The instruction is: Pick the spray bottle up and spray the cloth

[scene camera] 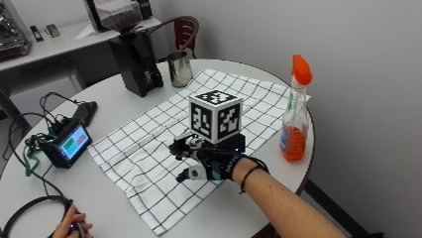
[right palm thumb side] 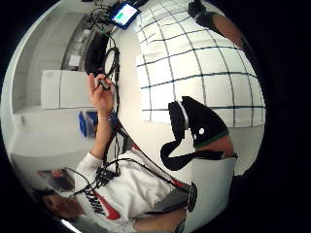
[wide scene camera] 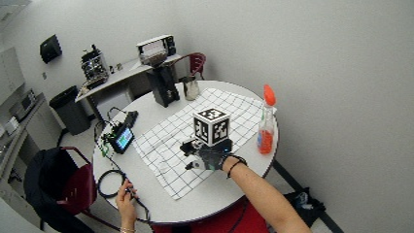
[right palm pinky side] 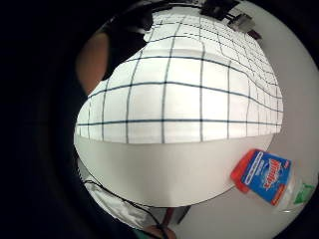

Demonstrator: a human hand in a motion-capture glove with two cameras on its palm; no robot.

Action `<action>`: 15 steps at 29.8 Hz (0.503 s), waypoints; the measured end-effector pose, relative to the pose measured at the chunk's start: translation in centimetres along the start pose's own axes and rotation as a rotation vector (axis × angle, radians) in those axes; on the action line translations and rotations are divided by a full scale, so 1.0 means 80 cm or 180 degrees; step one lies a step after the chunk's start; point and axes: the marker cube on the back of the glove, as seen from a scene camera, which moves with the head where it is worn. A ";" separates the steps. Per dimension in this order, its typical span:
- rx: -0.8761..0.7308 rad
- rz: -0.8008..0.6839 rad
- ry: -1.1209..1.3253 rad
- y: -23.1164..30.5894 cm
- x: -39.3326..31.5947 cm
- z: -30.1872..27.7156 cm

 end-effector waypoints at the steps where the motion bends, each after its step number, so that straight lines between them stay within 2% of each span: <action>1: 0.0005 0.0006 -0.0001 0.001 0.001 -0.001; 15: 0.0134 0.0276 -0.0017 0.021 0.035 -0.013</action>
